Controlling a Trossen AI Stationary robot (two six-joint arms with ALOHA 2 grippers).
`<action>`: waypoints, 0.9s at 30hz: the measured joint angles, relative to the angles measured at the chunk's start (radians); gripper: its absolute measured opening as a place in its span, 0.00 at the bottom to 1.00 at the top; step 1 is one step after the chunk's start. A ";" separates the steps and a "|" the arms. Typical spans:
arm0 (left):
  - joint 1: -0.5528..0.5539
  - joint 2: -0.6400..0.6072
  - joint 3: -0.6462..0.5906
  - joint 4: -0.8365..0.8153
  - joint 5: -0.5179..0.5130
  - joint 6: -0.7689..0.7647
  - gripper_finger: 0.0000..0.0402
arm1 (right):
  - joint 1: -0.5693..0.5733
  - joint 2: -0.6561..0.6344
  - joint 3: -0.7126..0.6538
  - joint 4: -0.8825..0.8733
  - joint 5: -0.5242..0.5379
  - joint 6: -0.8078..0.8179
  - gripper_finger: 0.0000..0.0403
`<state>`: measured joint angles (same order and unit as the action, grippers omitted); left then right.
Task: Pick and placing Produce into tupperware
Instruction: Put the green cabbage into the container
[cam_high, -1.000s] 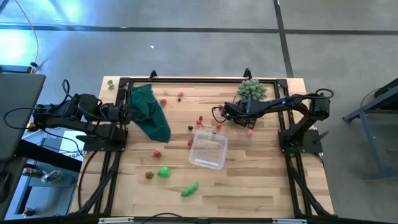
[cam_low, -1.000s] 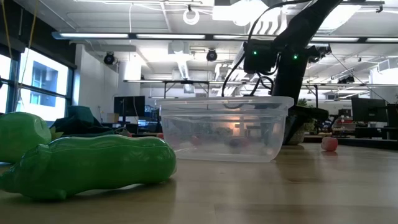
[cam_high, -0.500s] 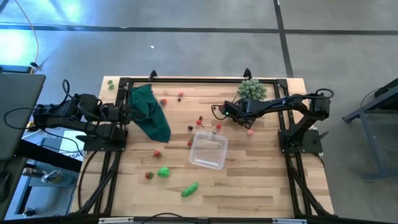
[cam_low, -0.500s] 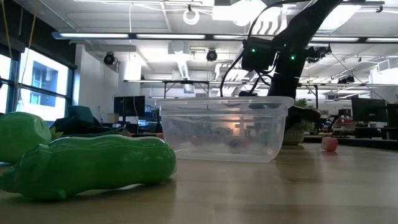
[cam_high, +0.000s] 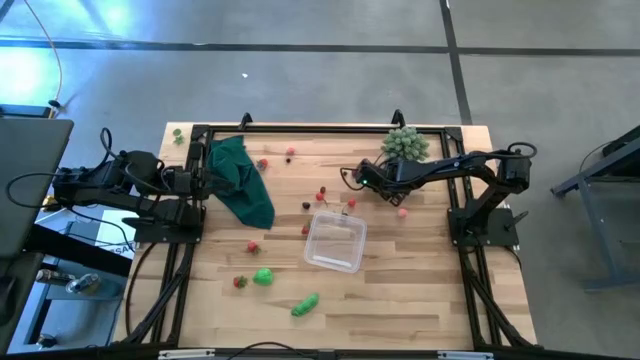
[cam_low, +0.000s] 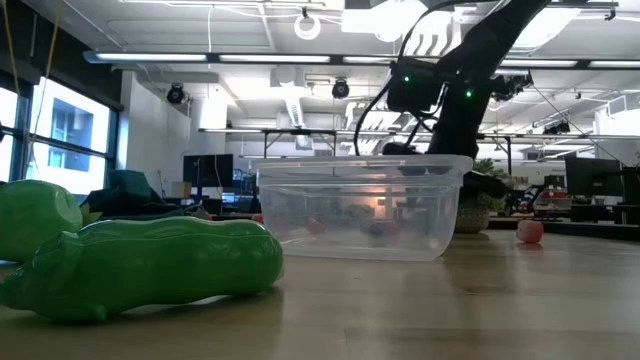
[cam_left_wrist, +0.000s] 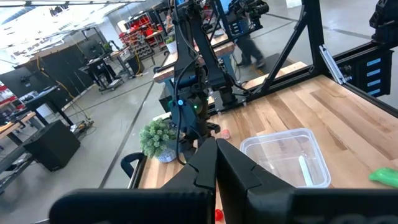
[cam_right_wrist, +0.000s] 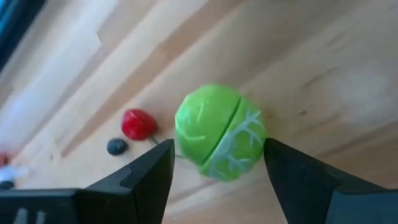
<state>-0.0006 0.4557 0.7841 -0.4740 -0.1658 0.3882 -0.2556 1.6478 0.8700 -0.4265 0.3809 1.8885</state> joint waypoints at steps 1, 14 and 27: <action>0.000 0.000 0.000 0.000 0.000 0.000 0.00 | -0.003 0.000 0.000 0.004 0.006 0.002 0.59; 0.000 0.000 0.000 0.000 0.000 0.000 0.00 | -0.096 0.015 0.000 0.089 -0.121 -0.034 0.59; 0.000 0.000 0.000 0.000 0.000 0.000 0.00 | -0.120 0.074 0.002 0.142 -0.209 -0.098 0.59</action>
<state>-0.0005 0.4561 0.7841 -0.4740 -0.1658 0.3882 -0.3756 1.7214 0.8721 -0.2849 0.1721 1.7901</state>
